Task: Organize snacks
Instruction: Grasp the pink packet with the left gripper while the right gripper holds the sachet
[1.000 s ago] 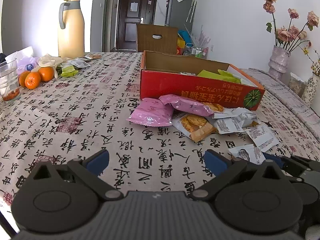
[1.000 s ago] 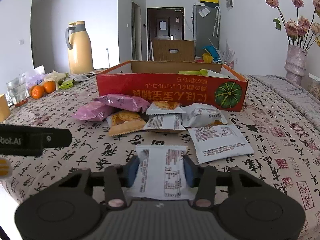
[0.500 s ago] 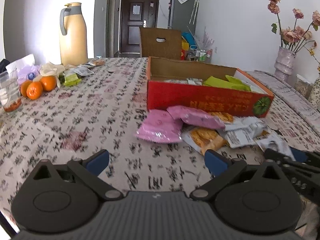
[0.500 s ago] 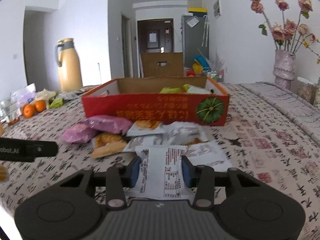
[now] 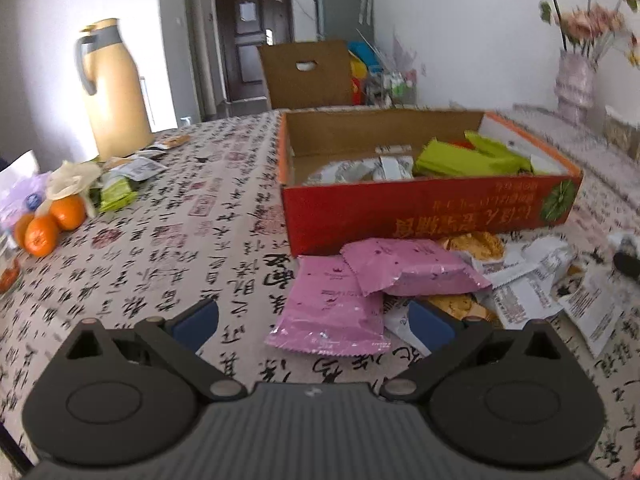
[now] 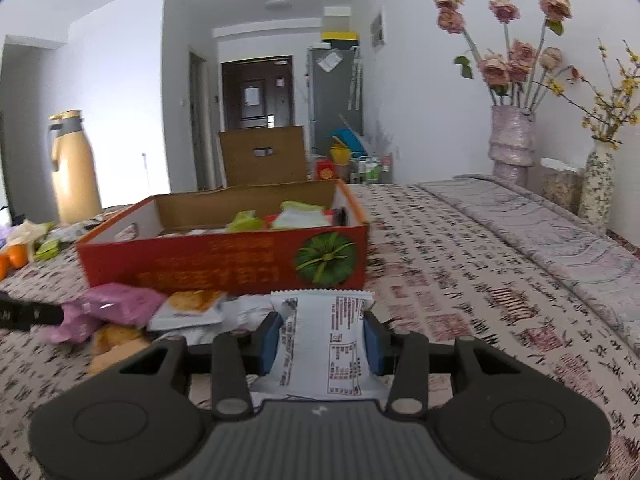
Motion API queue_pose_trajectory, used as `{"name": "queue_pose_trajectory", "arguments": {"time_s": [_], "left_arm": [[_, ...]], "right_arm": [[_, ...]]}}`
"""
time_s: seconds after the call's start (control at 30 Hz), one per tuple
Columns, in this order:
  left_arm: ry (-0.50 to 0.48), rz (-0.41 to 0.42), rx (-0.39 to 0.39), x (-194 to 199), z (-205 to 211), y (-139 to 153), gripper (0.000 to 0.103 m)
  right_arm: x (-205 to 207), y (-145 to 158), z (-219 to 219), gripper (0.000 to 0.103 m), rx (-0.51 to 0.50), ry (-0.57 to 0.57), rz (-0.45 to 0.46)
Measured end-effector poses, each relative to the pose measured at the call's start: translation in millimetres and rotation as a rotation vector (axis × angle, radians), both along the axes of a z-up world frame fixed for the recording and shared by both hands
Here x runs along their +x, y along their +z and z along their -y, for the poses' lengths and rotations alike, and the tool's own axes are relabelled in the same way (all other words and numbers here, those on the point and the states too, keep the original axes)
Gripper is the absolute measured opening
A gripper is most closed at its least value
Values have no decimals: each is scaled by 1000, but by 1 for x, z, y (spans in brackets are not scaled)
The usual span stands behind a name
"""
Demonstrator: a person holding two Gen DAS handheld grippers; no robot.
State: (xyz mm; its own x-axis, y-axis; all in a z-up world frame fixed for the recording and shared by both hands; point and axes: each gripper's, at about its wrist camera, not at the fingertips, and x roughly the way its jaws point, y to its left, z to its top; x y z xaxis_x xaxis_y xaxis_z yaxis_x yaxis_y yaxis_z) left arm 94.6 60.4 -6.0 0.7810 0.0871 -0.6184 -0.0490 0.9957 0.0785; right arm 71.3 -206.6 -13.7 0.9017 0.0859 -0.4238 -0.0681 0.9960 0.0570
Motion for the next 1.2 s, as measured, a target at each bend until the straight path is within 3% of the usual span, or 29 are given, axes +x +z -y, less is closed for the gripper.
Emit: {"name": "queue_pose_trajectory", "arguments": {"time_s": [0.37, 0.5, 0.6, 0.73, 1.0, 1.2], "left_arm": [[42, -62, -45, 35, -2, -19, 102], [41, -63, -77, 38, -5, -22, 85], [57, -75, -106, 41, -9, -24, 81], [54, -68, -103, 41, -8, -23, 63], [37, -19, -42, 22, 0, -18, 63], [63, 40, -43, -5, -4, -9, 63]], "right_arm": [[27, -14, 22, 42, 19, -47, -46], [28, -15, 23, 42, 30, -31, -47], [27, -16, 23, 42, 34, -23, -48], [27, -16, 22, 42, 39, -14, -53], [26, -16, 23, 42, 44, -11, -54], [26, -16, 23, 42, 45, -13, -52]]}}
